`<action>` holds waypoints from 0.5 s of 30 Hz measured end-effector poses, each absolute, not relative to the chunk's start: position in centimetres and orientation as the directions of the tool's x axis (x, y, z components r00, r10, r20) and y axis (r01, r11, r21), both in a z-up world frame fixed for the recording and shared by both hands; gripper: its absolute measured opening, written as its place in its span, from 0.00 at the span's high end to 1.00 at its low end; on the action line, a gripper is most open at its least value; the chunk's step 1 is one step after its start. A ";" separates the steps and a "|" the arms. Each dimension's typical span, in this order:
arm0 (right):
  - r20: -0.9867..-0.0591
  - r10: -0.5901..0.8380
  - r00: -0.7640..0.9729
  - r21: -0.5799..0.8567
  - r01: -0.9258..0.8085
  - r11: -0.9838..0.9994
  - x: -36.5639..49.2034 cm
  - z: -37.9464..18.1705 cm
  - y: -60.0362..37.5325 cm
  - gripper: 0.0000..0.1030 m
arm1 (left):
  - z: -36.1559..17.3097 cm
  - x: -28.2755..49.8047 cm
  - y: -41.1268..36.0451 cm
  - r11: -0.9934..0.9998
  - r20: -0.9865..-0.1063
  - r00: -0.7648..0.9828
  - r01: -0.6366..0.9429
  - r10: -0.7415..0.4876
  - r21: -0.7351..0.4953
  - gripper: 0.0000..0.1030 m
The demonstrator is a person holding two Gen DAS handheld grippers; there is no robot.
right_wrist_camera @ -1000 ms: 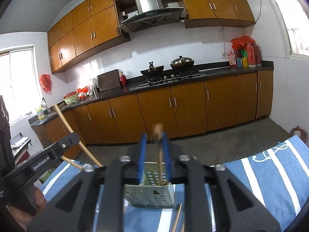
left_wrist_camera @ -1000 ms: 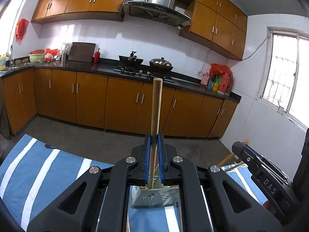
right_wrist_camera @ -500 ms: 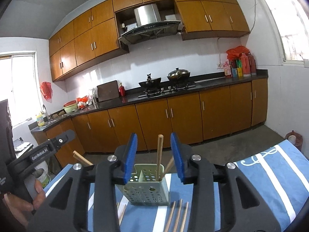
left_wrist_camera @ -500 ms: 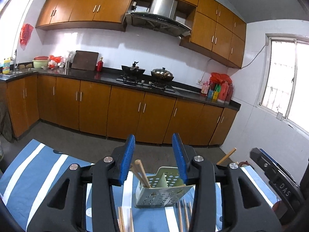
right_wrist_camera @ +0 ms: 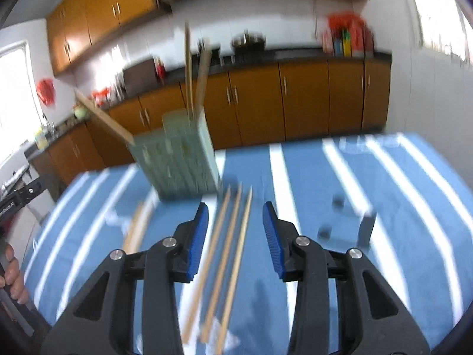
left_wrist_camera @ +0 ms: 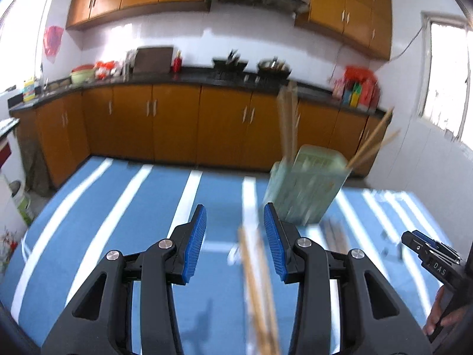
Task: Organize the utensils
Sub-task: 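Lower the right gripper onto a bamboo chopstick and close while the left gripper descends open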
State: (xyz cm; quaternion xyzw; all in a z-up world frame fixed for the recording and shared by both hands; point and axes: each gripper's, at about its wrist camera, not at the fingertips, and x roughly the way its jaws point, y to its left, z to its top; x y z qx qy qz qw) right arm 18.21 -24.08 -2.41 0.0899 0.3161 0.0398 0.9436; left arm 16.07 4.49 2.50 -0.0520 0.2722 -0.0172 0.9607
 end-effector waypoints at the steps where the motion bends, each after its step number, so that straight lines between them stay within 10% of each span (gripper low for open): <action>1: -0.613 0.136 0.779 0.197 -0.016 0.980 18.2 -3.3 -23.9 0.67 | 1.7 16.0 4.7 0.994 -0.540 0.840 -0.006 -0.052 -0.105 0.60; 15: -0.771 0.129 0.624 0.144 -0.026 0.989 19.6 -10.8 -20.9 0.86 | -5.6 15.0 5.2 0.988 -0.696 0.712 -0.021 -0.094 -0.155 0.61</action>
